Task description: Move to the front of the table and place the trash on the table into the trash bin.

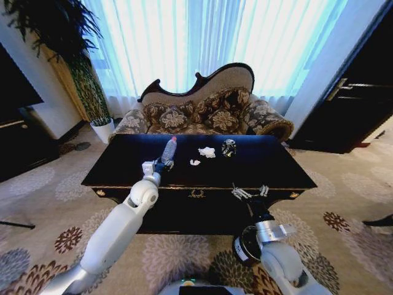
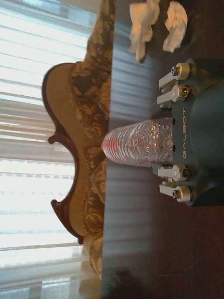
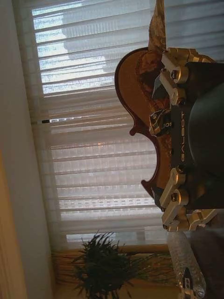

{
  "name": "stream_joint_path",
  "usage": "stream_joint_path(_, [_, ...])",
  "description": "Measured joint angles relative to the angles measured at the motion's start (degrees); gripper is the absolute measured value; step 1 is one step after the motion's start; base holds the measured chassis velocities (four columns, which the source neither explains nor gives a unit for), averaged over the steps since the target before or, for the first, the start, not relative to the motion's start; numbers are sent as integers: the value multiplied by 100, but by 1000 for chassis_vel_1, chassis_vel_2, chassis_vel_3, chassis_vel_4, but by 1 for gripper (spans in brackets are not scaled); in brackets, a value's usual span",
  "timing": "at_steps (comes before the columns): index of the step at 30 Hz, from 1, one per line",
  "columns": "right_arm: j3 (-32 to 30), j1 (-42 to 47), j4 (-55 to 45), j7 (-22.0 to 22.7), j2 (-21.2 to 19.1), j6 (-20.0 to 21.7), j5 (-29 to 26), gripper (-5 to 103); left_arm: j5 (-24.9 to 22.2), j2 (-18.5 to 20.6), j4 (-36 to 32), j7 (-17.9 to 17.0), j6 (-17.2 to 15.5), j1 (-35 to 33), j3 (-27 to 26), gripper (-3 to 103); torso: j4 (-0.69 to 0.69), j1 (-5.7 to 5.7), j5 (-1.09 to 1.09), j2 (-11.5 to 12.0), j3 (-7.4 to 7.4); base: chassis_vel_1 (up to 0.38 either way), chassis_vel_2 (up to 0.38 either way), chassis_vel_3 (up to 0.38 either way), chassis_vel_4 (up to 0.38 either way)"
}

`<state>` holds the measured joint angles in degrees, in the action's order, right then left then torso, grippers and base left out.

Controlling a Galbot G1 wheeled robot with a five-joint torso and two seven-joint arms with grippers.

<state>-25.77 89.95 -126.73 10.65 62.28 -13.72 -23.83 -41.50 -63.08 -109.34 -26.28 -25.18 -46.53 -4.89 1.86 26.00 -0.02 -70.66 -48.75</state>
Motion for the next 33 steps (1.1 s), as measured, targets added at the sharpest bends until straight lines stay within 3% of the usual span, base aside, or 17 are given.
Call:
stream_joint_path(6, [15,-23,-129,-119,-97,-16,-454,100,174,140,-646,265,157,-606,-425,36,0,0,0,0,0,0,0,0,0])
stream_joint_path(9, [155,-31,-293,-352,-202,-17,-1328,100,538,299,-1258,887,575,-1279,-999,35,0,0,0,0,0,0,0,0,0])
stream_joint_path(11, [179,-29,-318,-400,-218,-13,-1526,100,605,330,-1348,1033,674,-1390,-1093,35,-2,0,0,0,1,0,0,0,0])
stream_joint_path(13, [287,-24,-409,-694,-269,-9,-2501,100,932,453,-1676,1840,1172,-1848,-1461,35,-1,-1,-1,0,1,0,0,0,0])
stream_joint_path(14, [287,-24,-409,-694,-269,-9,-2501,100,932,453,-1676,1840,1172,-1848,-1461,35,-1,-1,-1,0,1,0,0,0,0])
stream_joint_path(17, [390,-25,-493,-1103,-307,-15,-3299,100,1028,492,-1866,2508,1540,-2093,-1693,35,0,0,0,0,1,0,0,0,0])
stream_joint_path(18, [468,-48,-536,-1402,-317,-29,-3727,100,1024,513,-1934,2972,1811,-2216,-1822,35,1,0,0,0,0,0,0,0,0])
stream_joint_path(19, [468,-48,-536,-1402,-317,-29,-3727,100,1024,513,-1934,2972,1811,-2216,-1822,35,1,0,0,0,0,0,0,0,0])
stream_joint_path(21, [566,-106,-564,-1738,-318,-72,-4224,100,925,545,-1956,3759,2210,-2383,-1962,35,0,0,0,0,0,0,0,0,0])
stream_joint_path(22, [613,-147,-569,-1948,-309,-102,-4529,100,842,559,-1945,4366,2480,-2506,-2058,35,0,0,0,-1,0,0,0,0,0])
stream_joint_path(23, [631,-170,-569,-2040,-303,-117,-4674,100,807,564,-1932,4683,2582,-2582,-2110,35,0,0,0,0,0,0,0,0,0])
stream_joint_path(24, [631,-170,-569,-2040,-303,-117,-4674,100,807,564,-1932,4683,2582,-2582,-2110,35,0,0,0,0,0,0,0,0,0])
stream_joint_path(28, [699,-289,-569,-2315,-287,-192,-5189,100,651,577,-1909,6143,2840,-2832,-2367,35,0,-1,0,0,0,0,0,0,0])
stream_joint_path(29, [699,-289,-569,-2315,-287,-192,-5189,100,651,577,-1909,6143,2840,-2832,-2367,35,0,-1,0,0,0,0,0,0,0])
stream_joint_path(31, [704,-314,-569,-2558,-281,-238,-5353,100,550,604,-1918,6607,2781,-2876,-2487,35,0,0,0,0,0,0,0,0,0])
stream_joint_path(33, [705,-312,-570,-2811,-270,-283,-5474,100,462,636,-1920,6845,2712,-2891,-2566,35,0,0,0,0,0,0,0,0,0])
